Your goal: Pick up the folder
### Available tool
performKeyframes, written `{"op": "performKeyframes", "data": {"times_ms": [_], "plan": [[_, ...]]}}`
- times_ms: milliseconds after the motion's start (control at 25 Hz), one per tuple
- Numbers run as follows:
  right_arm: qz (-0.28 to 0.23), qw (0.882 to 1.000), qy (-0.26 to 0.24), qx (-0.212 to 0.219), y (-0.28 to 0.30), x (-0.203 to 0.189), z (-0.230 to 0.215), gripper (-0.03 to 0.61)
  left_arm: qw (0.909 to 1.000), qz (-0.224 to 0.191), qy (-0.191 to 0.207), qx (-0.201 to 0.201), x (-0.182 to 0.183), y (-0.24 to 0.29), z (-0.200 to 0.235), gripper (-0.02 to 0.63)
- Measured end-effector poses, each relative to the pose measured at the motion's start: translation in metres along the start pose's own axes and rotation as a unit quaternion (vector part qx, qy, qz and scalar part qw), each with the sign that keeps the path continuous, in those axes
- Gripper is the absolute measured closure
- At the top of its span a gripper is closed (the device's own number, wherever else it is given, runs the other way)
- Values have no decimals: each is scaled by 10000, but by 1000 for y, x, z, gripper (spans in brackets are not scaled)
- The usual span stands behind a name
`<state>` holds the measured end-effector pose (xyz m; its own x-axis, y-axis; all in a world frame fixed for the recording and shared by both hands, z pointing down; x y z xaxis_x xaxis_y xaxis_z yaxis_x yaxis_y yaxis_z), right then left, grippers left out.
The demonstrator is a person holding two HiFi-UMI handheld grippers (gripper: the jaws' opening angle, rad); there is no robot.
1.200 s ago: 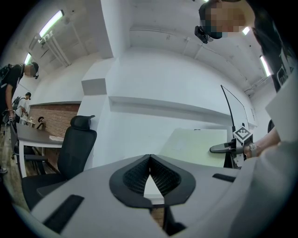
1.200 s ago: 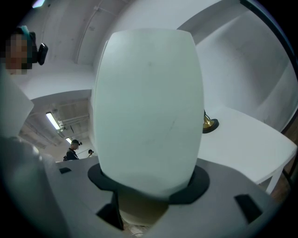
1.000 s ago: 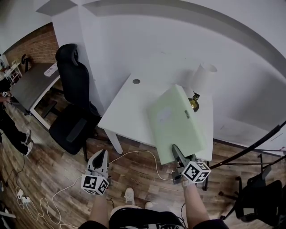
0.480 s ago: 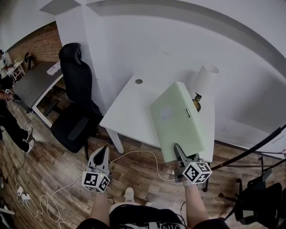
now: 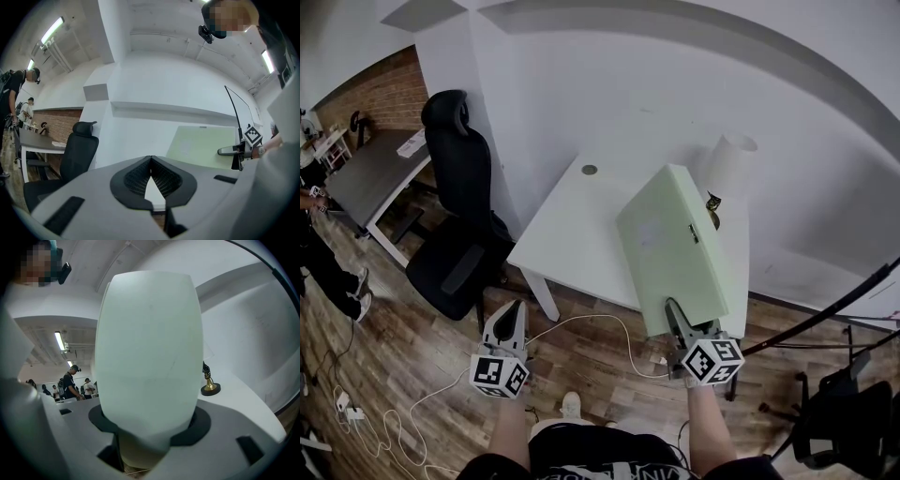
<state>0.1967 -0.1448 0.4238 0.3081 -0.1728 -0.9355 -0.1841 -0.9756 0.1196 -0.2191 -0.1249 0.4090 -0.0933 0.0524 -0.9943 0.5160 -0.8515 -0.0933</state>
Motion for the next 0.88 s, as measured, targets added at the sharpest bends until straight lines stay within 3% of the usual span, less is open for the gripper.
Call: {"op": "performKeyframes", "data": {"times_ms": [880], "plan": [[-112,9999,-130,-17,4,1,0,290,9999,106,-6,-59,0,16,5,601]]}}
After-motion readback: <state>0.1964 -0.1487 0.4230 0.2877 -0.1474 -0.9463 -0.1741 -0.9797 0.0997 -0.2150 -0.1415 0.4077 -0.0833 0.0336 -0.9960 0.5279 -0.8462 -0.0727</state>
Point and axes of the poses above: the fingertips, and each gripper's own axes: y forward along the fingers, z to its left, x out of its top, the point moved 9 cm from there along -y, backward along the fingers, and after that the axes turned 11 degrees about -x, right-handed, at the moved point
